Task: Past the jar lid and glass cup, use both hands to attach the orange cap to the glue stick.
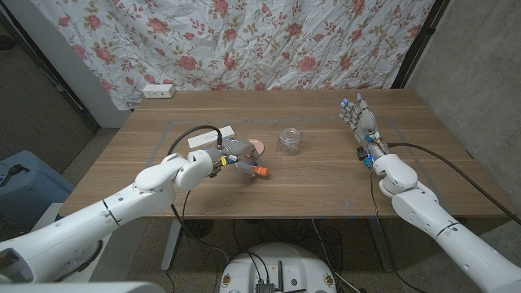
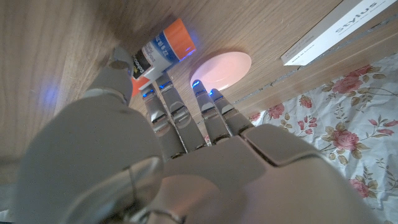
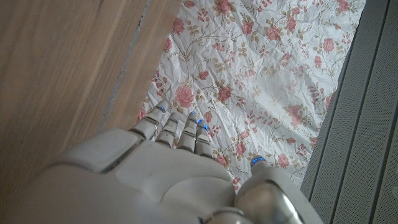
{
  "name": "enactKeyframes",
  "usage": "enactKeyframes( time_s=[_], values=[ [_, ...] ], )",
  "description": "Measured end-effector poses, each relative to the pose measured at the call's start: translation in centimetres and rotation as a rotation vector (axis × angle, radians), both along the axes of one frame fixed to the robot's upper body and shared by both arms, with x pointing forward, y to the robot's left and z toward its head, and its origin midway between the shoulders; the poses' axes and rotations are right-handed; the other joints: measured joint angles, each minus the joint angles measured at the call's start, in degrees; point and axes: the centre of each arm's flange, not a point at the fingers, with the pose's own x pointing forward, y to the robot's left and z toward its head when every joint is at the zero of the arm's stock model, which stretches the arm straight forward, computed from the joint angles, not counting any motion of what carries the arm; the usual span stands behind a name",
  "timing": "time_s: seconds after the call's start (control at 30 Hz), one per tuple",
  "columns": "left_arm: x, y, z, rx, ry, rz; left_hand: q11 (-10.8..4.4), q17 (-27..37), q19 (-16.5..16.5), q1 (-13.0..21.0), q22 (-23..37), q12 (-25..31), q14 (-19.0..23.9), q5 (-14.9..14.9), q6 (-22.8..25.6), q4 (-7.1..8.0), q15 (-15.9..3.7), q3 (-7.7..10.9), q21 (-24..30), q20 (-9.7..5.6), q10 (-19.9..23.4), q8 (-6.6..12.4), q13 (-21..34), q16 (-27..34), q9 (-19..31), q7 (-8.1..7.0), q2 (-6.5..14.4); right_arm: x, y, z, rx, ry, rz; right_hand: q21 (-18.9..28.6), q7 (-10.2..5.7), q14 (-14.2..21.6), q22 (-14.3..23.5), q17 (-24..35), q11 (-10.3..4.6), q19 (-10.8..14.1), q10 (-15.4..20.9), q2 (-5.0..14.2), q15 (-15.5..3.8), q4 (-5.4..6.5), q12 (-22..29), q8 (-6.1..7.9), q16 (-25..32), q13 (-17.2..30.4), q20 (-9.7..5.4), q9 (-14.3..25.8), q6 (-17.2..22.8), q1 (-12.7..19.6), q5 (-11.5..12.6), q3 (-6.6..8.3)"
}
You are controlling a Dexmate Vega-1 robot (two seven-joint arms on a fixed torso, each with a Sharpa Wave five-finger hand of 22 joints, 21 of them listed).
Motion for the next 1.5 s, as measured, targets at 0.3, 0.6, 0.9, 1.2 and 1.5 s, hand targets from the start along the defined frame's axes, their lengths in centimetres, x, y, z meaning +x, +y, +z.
enactKeyframes(
  time_s=[0.3, 0.6, 0.9, 1.2, 1.5],
  values=[
    [0.2, -0.3, -0.2, 0.067, 0.012, 0.01, -0.12, 0.0, -0.6, -1.1, -0.3, 0.0, -0.2, 0.0, -0.8, 0.33, 0.22, -0.33, 0.0, 0.06, -0.7, 0.0, 0.0, 0.0, 0.0, -0.4, 1.1, 0.3, 0.0, -0.5, 0.016, 0.013, 0.004, 0.0, 0.08, 0.0, 0.0, 0.0, 0.11, 0.0, 0.5, 0.0, 0.0, -0.01, 0.2, 0.11, 0.0, 0.0, 0.0, 0.0, 0.5, 0.0, 0.0, -0.01],
    [0.4, -0.4, -0.1, 0.104, 0.012, 0.032, 0.09, 0.0, -1.0, -2.1, -0.3, 0.0, -0.8, 0.0, -2.3, 0.87, 0.14, -0.32, 0.0, -0.01, -2.0, 0.01, 0.2, 0.0, 0.2, -0.83, 0.4, 0.7, 0.1, -0.6, 0.029, 0.017, 0.01, 0.2, 0.39, 0.0, 0.0, 0.0, 0.11, 0.0, 0.5, 0.0, 0.0, 0.15, 0.2, 0.11, 0.0, 0.0, 0.0, 0.0, 0.8, 0.0, 0.0, 0.15],
    [0.6, -0.5, 0.0, 0.118, 0.001, 0.069, 0.08, 0.0, -1.2, -2.7, -0.3, 0.1, -1.3, 0.0, -3.7, 1.46, 0.1, -0.66, 0.0, 0.19, -3.8, 0.11, 0.1, 0.0, 0.9, -1.02, -0.1, 1.2, 0.3, -0.6, 0.037, 0.02, 0.011, 0.2, 0.28, 0.0, 0.0, 0.0, 0.42, 0.2, 0.8, 0.0, 0.0, 0.15, 0.4, 0.11, 0.0, 0.2, -0.23, 0.0, 1.3, 0.0, 0.3, 0.15],
    [0.7, -0.5, 0.0, 0.125, -0.014, 0.094, 0.01, 0.0, -1.7, -3.5, -0.3, 0.1, -2.1, 0.0, -5.8, 1.56, 0.05, -1.46, 0.0, 0.3, -6.4, -0.12, 0.1, 0.0, 0.6, -1.35, -0.8, 1.4, 0.4, -0.7, 0.043, 0.022, 0.009, 0.2, 0.28, 0.0, 0.0, 0.0, 0.42, 0.2, 0.8, 0.0, 0.0, 0.1, 0.4, 0.11, 0.3, 0.2, -0.22, 0.0, 1.3, 0.0, 0.3, 0.59],
    [0.8, -0.7, 0.1, 0.134, -0.021, 0.111, 0.17, 0.0, -2.3, -4.4, -0.3, 0.1, -2.9, 0.0, -8.2, 1.58, 0.24, -2.43, 0.0, 0.83, -9.0, 0.0, 0.1, 0.0, 0.6, -1.44, -2.0, 1.4, 0.4, -0.8, 0.055, 0.022, 0.0, 0.2, 0.28, 0.0, 0.0, 0.0, 0.41, 0.2, 0.8, 0.0, 0.0, 0.14, 0.4, 0.11, 0.3, 0.2, -0.22, 0.0, 1.3, 0.0, 0.3, 0.64]
  ],
)
